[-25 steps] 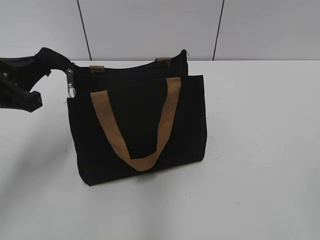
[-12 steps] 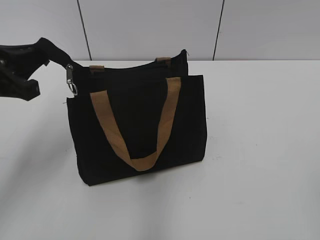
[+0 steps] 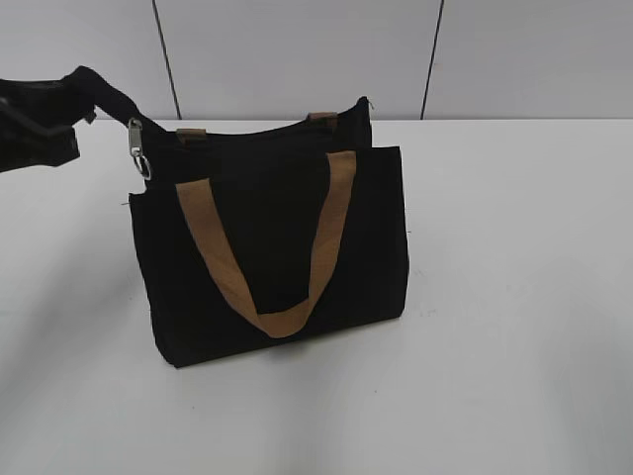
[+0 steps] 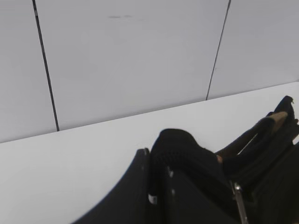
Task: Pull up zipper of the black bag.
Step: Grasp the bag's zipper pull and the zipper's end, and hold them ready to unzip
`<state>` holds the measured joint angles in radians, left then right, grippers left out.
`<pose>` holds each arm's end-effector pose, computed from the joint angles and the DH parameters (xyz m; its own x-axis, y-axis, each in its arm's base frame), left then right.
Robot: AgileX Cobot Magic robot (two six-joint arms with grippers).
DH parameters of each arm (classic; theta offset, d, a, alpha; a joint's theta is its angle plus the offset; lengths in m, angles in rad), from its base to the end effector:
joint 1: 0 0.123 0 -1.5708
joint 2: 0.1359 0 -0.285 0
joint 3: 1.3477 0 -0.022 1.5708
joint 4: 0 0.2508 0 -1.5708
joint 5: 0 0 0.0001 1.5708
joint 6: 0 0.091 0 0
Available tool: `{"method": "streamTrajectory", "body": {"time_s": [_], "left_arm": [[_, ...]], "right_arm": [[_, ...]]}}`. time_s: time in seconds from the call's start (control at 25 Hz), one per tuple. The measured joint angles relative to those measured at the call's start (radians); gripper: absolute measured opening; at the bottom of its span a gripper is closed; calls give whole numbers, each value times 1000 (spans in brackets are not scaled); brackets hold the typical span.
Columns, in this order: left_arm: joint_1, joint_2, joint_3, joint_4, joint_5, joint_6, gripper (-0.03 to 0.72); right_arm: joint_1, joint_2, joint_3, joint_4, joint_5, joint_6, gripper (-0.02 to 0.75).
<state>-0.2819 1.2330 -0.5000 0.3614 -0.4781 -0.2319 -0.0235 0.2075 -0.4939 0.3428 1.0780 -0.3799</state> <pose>0.2307 -0.0822 0.2514 -0.1456 0.1364 -0.9799 0.4430 0.8946 0.0587 0.0253 0.0264 0.2763 -0.5698 -0.1882 -0.7999 -0.3358 0.9418 0.0176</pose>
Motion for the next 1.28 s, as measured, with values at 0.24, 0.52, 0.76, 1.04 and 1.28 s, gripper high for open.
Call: {"method": "streamTrajectory", "body": {"time_s": [0.24,0.52,0.76,1.04,1.28], "left_arm": [[0,0,-19,2,39,-62,12],[0,0,-19,2,60,-115,12],[0,0,-19,21,1,-118,12],[0,0,-19,24,-9,-119,12],[0,0,-19,24,-9,-119,12]], "right_arm": [[58,215,-10,383,-179,-328,361],[166,555,-19,760,-265,-719,361],[316,841,-131,933,-311,-952,361],[484,1119,-383,960,-365,-1056,361],[551,1331,-543,960,-371,-1108,361]]}}
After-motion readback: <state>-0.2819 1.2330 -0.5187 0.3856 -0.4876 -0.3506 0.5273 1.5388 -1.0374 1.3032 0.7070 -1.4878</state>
